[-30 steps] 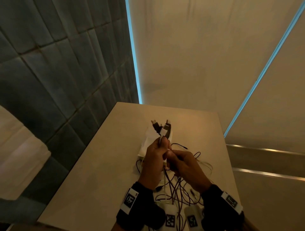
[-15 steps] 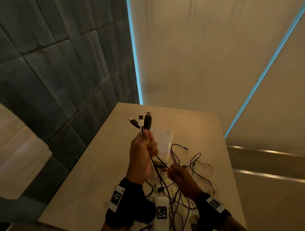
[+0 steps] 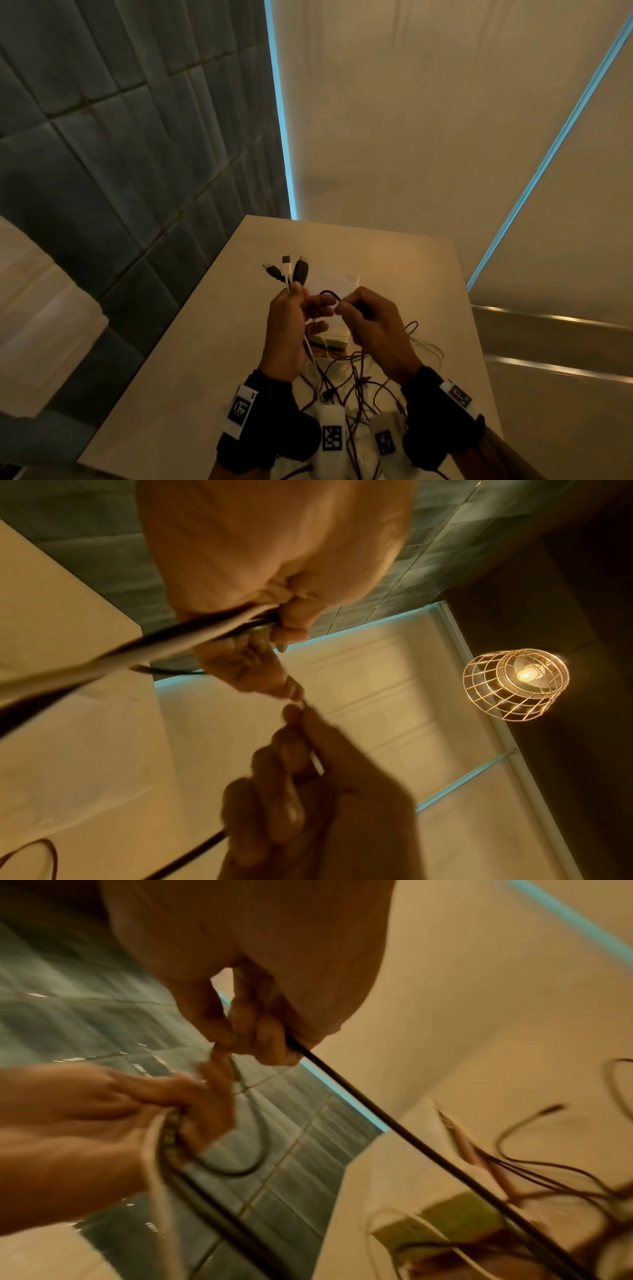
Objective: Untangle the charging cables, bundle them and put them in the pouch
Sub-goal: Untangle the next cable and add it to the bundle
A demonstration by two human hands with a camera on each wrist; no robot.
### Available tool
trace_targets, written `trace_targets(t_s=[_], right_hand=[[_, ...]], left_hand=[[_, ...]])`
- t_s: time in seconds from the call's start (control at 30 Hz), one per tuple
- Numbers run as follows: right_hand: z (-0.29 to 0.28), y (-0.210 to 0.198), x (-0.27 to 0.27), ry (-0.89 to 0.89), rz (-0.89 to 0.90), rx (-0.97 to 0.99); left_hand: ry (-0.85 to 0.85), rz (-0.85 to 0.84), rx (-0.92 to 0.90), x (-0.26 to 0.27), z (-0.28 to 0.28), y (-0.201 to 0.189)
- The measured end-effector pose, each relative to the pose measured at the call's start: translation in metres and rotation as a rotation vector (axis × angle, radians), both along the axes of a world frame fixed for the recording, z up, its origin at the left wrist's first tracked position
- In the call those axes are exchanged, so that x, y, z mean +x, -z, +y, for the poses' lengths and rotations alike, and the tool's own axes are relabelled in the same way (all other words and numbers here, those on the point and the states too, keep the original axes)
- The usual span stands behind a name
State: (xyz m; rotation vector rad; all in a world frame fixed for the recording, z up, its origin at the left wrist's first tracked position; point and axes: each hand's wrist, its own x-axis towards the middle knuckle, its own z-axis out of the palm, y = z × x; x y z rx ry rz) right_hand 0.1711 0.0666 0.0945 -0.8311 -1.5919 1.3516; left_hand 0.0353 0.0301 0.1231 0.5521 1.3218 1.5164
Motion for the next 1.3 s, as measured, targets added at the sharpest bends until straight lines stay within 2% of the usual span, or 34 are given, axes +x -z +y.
trace_targets(t_s=[0.03,0.13,0.2,0.33,0.5,0.63,0.73,0.83,0.97,1.07,1.17,1.3], right_hand=[[-0.004,-0.006,-0.002,-0.045,0.024,0.026],[-0.013,-0.005,-0.005,-0.182,0.007,0.018],[-0.015,0.008,-0.004,-0.243,-0.006,-0.042],[-0.015,0.045,0.003,-0.224,-0.020,-0.143],[-0.012,0.094,0.008,-0.171,-0.058,-0.161],[-0.012,0.127,0.010,-0.116,-0.169,-0.168],[-0.015,0.143,0.011,-0.066,-0.258,-0.131],[-0.015,0.152,0.012,-0.035,-0.293,-0.146],[-0.012,0.161,0.015,-0.021,-0.375,-0.146],[-0.004,0.148,0.016,0.076,-0.396,-0.155],[0.005,0.103,0.009,0.172,-0.231,-0.155],[0.003,0.037,-0.007,0.090,-0.089,-0.041]], left_hand=[[0.026,-0.042,0.005,0.001,0.000,-0.002],[0.142,-0.317,0.074,0.004,-0.003,-0.011],[0.128,-0.398,0.153,0.003,-0.002,-0.013],[0.085,-0.341,0.263,-0.001,0.001,-0.011],[0.141,-0.300,0.282,0.000,-0.002,-0.009],[0.213,-0.283,0.324,-0.003,-0.002,-0.008],[0.250,-0.187,0.326,-0.002,-0.005,-0.008],[0.200,-0.142,0.319,0.000,-0.006,-0.012],[0.053,-0.140,0.301,-0.005,-0.004,-0.013],[-0.045,-0.042,0.202,-0.006,-0.003,-0.008],[-0.098,0.055,0.106,-0.003,-0.001,0.001],[-0.098,0.073,0.013,0.005,-0.001,0.005]])
